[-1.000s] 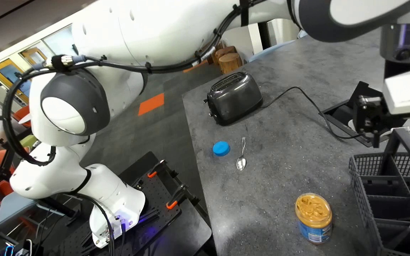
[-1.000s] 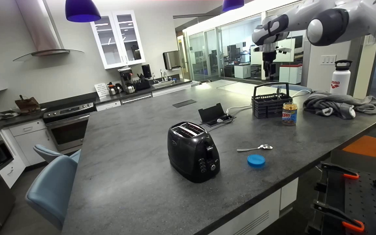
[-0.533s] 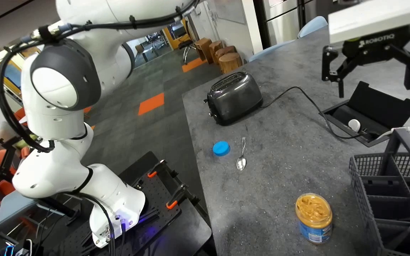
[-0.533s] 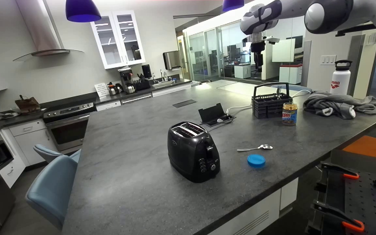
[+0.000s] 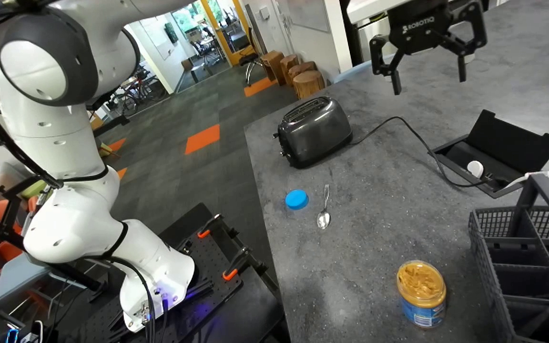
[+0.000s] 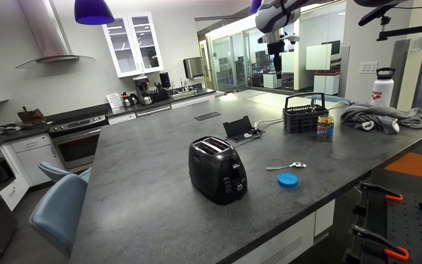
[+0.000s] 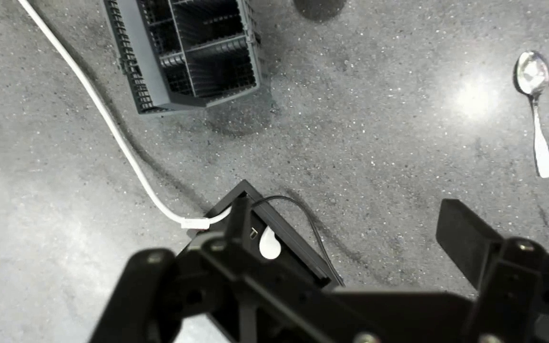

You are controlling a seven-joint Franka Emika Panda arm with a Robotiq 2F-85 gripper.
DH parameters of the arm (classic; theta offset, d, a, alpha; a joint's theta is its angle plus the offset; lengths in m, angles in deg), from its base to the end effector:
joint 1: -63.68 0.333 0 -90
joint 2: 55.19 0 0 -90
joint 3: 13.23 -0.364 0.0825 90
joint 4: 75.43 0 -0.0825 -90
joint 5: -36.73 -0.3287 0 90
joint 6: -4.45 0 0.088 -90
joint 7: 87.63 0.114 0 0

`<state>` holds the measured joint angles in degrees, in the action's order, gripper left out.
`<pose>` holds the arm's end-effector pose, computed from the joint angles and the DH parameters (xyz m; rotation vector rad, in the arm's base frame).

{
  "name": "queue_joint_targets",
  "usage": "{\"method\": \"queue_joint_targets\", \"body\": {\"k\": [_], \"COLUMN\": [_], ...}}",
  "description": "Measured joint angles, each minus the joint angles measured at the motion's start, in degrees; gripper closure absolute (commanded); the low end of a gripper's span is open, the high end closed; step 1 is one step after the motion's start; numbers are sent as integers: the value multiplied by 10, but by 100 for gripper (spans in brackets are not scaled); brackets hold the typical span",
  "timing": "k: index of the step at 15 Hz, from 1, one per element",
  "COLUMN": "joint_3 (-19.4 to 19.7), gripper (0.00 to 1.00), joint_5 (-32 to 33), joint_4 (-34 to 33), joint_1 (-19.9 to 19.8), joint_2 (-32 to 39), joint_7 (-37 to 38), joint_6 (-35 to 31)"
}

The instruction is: Take the fork from the counter and put it in the cutlery holder, take the spoon from the cutlery holder and put it on the counter, then move the cutlery holder to the right

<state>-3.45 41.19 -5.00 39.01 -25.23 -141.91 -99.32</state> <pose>0.5784 -0.3668 0.5249 2.9233 0.5735 -0.0966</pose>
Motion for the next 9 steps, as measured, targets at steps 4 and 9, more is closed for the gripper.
{"method": "queue_joint_targets", "body": {"k": [4,9], "joint_3": [0,0], "gripper": [0,0], "joint_5": [28,49], "joint_4": [100,233], "joint_1": [30,48], "joint_2": [-69,-162], "joint_7": [18,18], "joint_6": [-4,-12]}}
